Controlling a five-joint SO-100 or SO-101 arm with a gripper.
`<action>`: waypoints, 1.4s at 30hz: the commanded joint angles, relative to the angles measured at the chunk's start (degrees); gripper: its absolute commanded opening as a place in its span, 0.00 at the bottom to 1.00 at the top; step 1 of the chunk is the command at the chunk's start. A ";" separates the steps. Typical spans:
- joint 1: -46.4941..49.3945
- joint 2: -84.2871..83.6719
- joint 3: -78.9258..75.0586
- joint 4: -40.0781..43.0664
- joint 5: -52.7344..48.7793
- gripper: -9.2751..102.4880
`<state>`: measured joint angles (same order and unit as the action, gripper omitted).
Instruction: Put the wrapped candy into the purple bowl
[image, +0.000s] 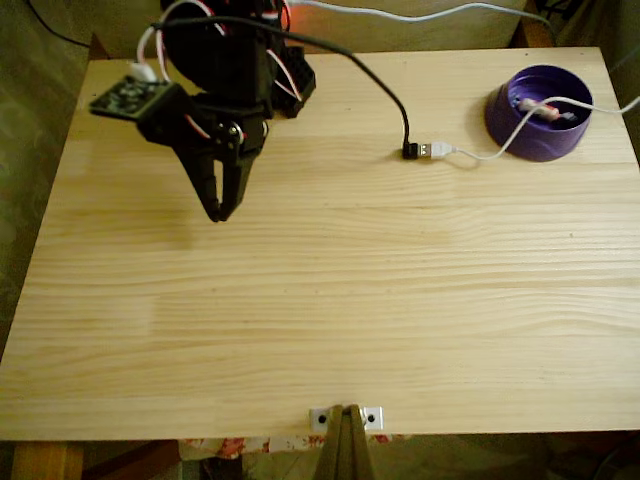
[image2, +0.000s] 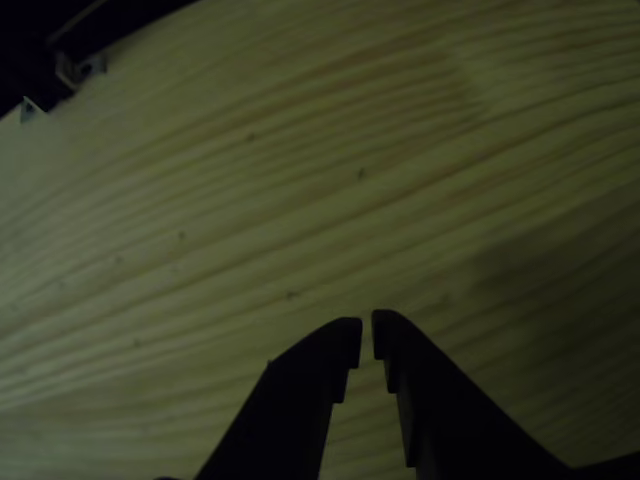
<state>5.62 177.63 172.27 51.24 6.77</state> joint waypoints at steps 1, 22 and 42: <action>0.97 3.25 0.35 -0.44 -0.62 0.09; 2.11 3.25 0.88 -0.62 -0.26 0.09; 2.11 3.25 0.88 -0.62 -0.26 0.09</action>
<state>6.77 180.35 174.29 51.24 6.24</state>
